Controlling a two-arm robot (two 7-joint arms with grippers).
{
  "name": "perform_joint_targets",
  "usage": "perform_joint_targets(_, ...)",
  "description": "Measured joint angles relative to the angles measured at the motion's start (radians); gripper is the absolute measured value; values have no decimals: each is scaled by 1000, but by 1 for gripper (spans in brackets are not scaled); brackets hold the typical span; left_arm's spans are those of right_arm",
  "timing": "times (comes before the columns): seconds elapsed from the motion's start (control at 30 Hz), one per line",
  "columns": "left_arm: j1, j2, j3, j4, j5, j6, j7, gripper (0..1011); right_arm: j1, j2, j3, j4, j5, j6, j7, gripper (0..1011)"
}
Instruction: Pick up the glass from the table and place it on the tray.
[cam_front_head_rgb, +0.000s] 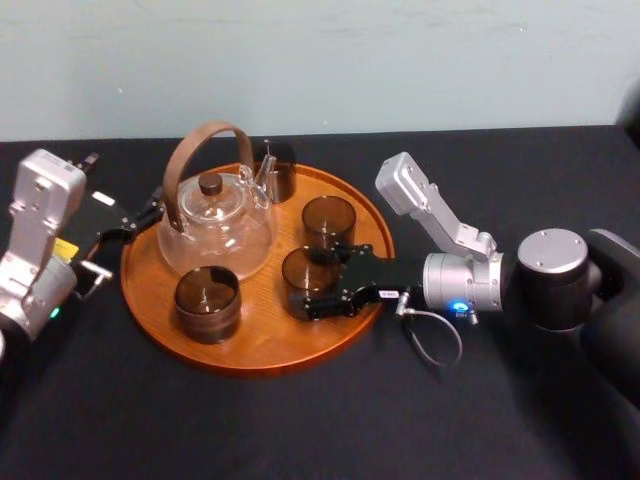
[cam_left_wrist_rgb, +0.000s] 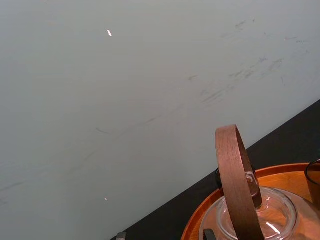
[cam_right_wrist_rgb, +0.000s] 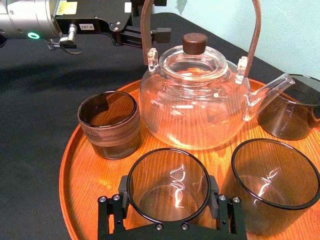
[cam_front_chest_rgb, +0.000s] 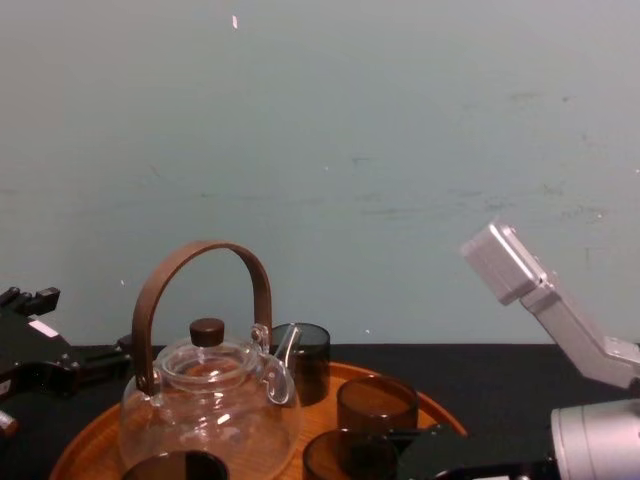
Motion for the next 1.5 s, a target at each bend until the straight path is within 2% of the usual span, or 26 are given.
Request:
perform_joint_targets(0.67, 0, 0, 0, 0, 0, 0, 0, 1001, -1, -3, -1, 4, -15, -1, -12, 909)
perform_joint_targets(0.83, 0, 0, 0, 0, 0, 0, 0, 1001, -2, -2, -4, 7, -20, 3, -12, 1002)
perform_joint_targets(1.5, 0, 0, 0, 0, 0, 0, 0, 1001, -1, -3, -2, 6, -15, 2, -9, 1002)
